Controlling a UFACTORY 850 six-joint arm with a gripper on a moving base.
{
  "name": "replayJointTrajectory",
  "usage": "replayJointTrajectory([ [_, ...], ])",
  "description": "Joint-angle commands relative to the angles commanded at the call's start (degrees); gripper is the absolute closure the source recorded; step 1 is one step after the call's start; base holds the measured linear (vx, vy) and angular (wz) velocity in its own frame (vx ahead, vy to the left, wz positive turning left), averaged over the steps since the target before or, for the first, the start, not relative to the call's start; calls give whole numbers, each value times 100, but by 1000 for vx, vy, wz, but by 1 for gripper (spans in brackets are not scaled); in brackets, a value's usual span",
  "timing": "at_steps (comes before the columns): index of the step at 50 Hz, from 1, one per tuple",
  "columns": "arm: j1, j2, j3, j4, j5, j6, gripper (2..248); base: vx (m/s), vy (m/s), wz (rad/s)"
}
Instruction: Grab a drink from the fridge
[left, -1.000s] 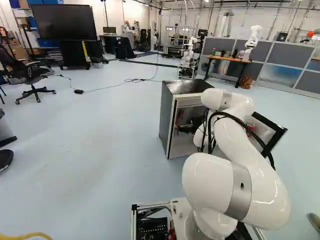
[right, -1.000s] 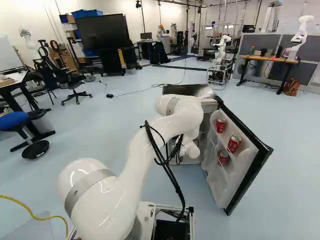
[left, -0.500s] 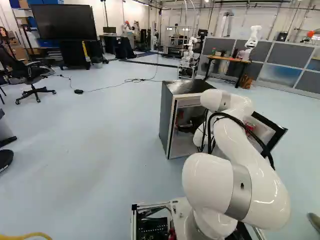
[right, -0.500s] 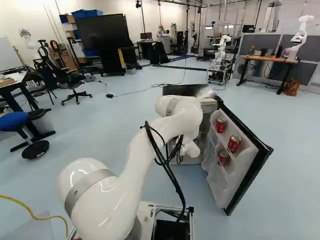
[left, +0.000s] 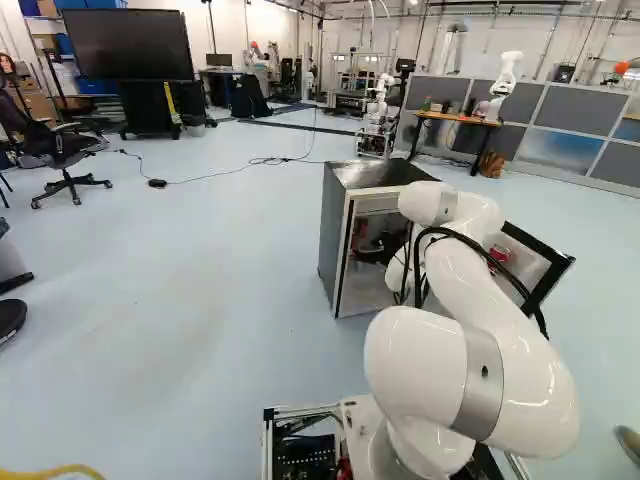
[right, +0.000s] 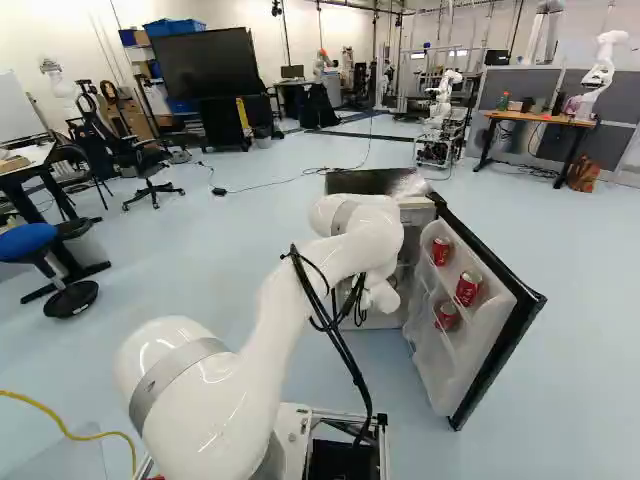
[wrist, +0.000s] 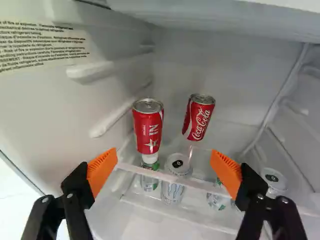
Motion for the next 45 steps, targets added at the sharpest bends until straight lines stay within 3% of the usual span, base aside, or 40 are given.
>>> replayJointTrajectory([
  [45,234,-398,-779,0,0,0,3,0,0,0],
])
